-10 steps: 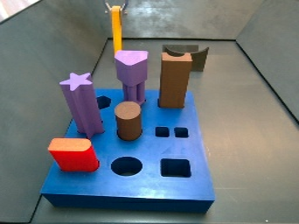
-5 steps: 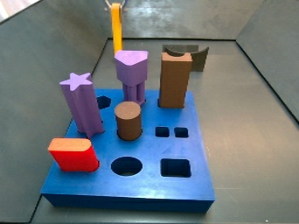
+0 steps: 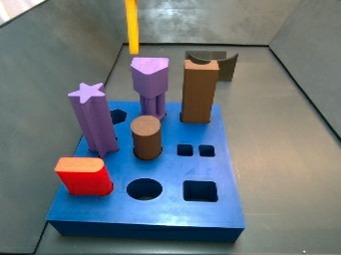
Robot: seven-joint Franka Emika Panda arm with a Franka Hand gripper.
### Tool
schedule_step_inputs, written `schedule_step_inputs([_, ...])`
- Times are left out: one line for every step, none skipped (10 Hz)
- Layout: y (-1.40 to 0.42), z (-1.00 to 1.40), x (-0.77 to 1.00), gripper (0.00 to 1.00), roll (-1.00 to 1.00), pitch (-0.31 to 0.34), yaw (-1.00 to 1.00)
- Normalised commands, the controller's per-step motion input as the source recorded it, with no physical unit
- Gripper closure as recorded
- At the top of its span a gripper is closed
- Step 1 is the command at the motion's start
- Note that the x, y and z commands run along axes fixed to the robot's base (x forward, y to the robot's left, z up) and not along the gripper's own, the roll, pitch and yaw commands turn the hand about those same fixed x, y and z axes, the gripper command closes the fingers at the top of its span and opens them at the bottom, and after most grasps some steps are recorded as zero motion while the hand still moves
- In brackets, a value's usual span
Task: Pick up the double-square object. Move up. Move to above the board. Insert the double-square object.
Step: Move to above the board.
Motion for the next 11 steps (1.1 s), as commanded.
schedule_step_inputs([-0.30,1.00,0.33,1.00,-0.14,0.309,0.17])
schedule_step_inputs([-0.25,1.00,0.29,1.00,-0.13,0.224,0.10])
schedule_step_inputs([-0.23,1.00,0.26,1.00,-0.10,0.160,0.07])
schedule_step_inputs([-0.22,1.00,0.23,1.00,-0.08,0.130,0.06])
schedule_step_inputs([-0.16,0.88,0.15,1.00,-0.06,0.091,0.05])
schedule_step_inputs([-0.07,0.67,0.07,1.00,-0.05,0.072,0.03])
schedule_step_inputs([-0.04,0.52,0.03,1.00,-0.05,0.060,0.03])
schedule_step_inputs([-0.04,0.41,0.02,1.00,-0.05,0.057,0.03])
schedule_step_inputs([-1.00,0.22,0.24,1.00,0.16,-0.112,-0.63])
schedule_step_inputs([-1.00,0.18,0.24,1.00,0.18,-0.090,-0.58])
schedule_step_inputs([-1.00,0.18,0.25,1.00,0.14,-0.062,-0.39])
